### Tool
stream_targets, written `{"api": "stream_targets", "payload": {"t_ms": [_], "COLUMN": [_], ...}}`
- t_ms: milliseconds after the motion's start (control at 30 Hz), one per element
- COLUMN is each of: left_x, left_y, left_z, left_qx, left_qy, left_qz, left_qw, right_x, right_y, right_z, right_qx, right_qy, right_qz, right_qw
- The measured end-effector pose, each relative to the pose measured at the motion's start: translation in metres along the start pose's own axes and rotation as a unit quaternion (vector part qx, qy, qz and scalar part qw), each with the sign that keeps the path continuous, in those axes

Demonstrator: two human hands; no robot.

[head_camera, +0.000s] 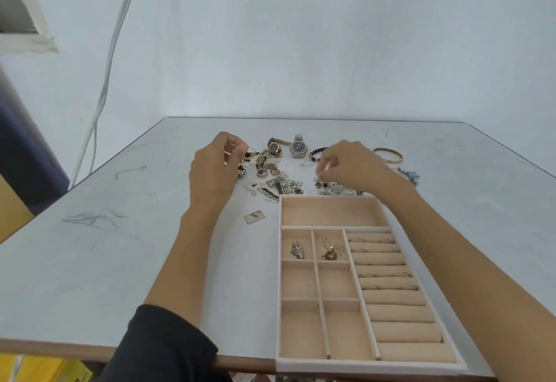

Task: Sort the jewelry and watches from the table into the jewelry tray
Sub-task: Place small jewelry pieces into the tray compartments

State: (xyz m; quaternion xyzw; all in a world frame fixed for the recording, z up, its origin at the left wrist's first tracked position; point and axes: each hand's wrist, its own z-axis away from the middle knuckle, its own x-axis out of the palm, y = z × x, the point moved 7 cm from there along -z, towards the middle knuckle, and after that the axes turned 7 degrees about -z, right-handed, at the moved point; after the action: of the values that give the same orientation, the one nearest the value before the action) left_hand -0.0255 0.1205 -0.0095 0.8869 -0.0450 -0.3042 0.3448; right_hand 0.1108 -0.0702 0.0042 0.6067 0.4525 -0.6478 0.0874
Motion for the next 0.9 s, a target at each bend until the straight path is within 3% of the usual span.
{"api": "stream_targets", "payload": {"t_ms": [200, 533, 700, 900], "left_x": [-0.003, -0.004, -0.005, -0.005], "left_y": [-0.002, 0.001, 0.005, 0.004], "left_z": [-0.001, 0.001, 0.001, -0.001], "left_qx": [-0.005, 0.003, 0.004, -0.005], "left_qy": [0.013, 0.015, 0.008, 0.003], "left_qz": [-0.001, 0.011, 0.019, 0.044], "left_qw": [1.0, 1.0, 1.0, 0.999], "right_x": [0.043, 0.076, 0.077, 0.034], "right_y": [-0.056, -0.082, -0.077, -0.058], "right_z": [-0.039, -0.053, -0.052, -0.021], "right_qx": [-0.08, -0.088, -0.085, -0.073], "right_qy": [-0.03, 0.041, 0.03, 0.021], "right_qz": [0.054, 0.15, 0.128, -0.027], "right_qw": [0.995, 0.984, 0.988, 0.997]}}
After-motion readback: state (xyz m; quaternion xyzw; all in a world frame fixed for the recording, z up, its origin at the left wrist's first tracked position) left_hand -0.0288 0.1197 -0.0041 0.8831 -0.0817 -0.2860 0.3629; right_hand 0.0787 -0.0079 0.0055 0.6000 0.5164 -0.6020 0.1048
